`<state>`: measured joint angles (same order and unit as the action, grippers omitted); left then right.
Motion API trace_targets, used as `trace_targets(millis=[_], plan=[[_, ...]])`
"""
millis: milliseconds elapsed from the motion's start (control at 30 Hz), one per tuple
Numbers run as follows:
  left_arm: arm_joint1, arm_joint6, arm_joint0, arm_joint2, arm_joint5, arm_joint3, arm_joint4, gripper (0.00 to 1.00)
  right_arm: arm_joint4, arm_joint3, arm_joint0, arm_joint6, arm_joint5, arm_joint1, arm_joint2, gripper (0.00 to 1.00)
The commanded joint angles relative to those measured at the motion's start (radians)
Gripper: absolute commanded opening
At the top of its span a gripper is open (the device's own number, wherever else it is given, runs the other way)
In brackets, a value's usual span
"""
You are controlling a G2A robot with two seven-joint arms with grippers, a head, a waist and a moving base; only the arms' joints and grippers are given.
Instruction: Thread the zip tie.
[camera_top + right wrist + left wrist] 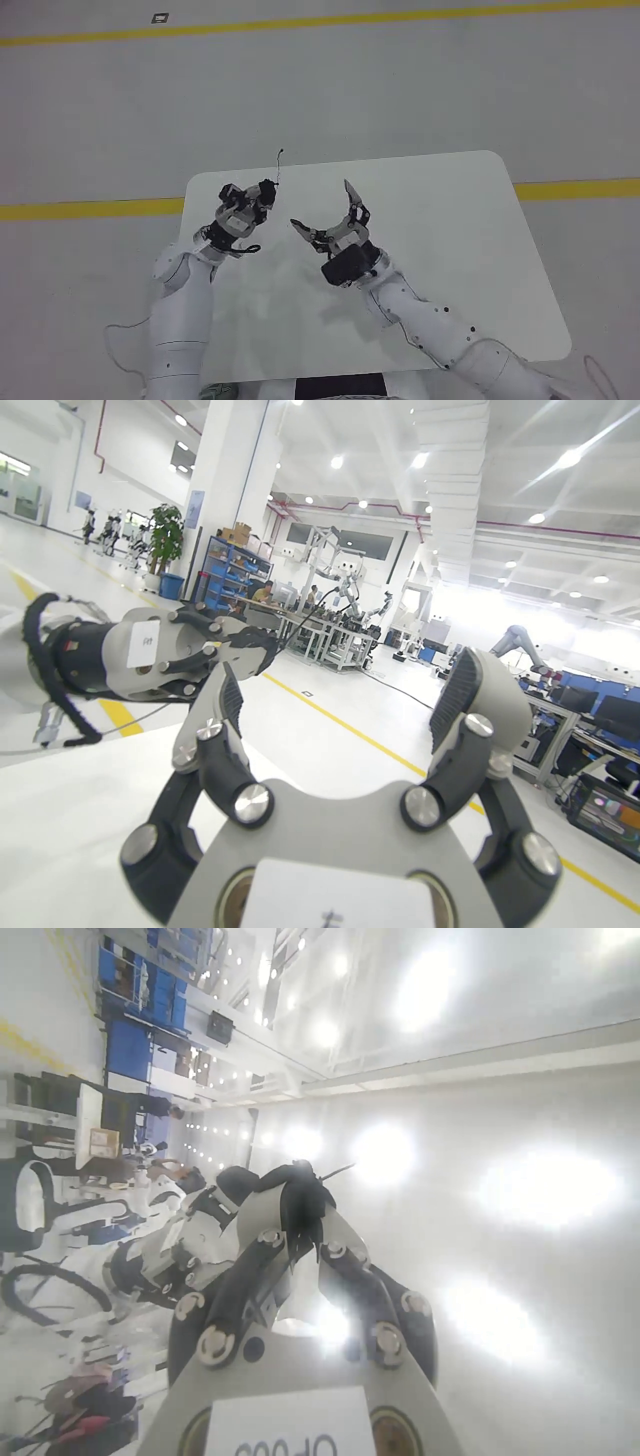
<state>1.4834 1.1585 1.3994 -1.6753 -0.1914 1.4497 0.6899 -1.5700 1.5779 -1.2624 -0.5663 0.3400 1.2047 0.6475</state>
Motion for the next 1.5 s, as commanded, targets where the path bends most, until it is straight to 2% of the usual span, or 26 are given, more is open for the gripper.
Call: trace_targets(millis=[0,167,233,300,367,467,567,800,933,967,1200,1333,1467], plan=[[0.0,0.001,0.0,0.0,0.003,0.0,0.002,0.0,0.0,0.002,0.0,0.011,0.0,-0.001,-0.003,1.0],[0.0,-0.006,0.001,0.001,0.001,-0.002,0.006,0.0,0.0,0.002,0.0,0.011,0.0,-0.001,-0.003,1.0],[0.003,-0.044,0.007,0.016,-0.063,-0.011,0.084,0.0,0.0,0.003,-0.001,0.013,-0.001,-0.001,-0.003,1.0],[0.007,-0.081,0.018,0.026,-0.149,-0.013,0.219,0.0,0.0,0.006,-0.002,0.023,-0.003,0.001,0.004,1.0],[0.006,-0.114,0.035,0.055,-0.149,-0.01,0.324,0.0,0.0,0.004,-0.001,0.036,0.0,0.004,0.008,1.0],[-0.007,-0.154,0.054,0.091,-0.149,0.002,0.426,0.0,0.0,0.003,-0.002,0.045,0.0,0.009,0.016,1.0],[-0.031,-0.184,0.068,0.133,-0.149,0.011,0.515,0.0,0.0,-0.002,-0.004,0.056,0.0,0.018,0.021,1.0],[-0.111,-0.255,0.086,0.226,-0.149,0.027,0.694,0.0,0.0,-0.022,-0.006,0.063,0.0,0.041,0.036,1.0],[-0.154,-0.268,0.088,0.27,-0.149,0.047,0.766,0.0,0.0,-0.03,-0.017,0.052,0.0,0.057,0.059,1.0],[-0.157,-0.262,0.087,0.272,-0.149,0.051,0.763,0.0,0.0,-0.028,-0.023,0.046,0.0,0.059,0.064,1.0],[-0.157,-0.273,0.088,0.275,-0.149,0.052,0.766,0.0,0.0,-0.028,-0.023,0.046,0.0,0.059,0.064,1.0],[-0.156,-0.33,0.1,0.312,-0.149,0.061,0.88,0.0,0.0,-0.011,-0.033,0.055,-0.009,0.062,0.069,1.0],[-0.148,-0.343,0.114,0.319,-0.149,0.065,0.88,0.0,0.0,-0.013,-0.028,0.056,0.0,0.069,0.061,1.0]])
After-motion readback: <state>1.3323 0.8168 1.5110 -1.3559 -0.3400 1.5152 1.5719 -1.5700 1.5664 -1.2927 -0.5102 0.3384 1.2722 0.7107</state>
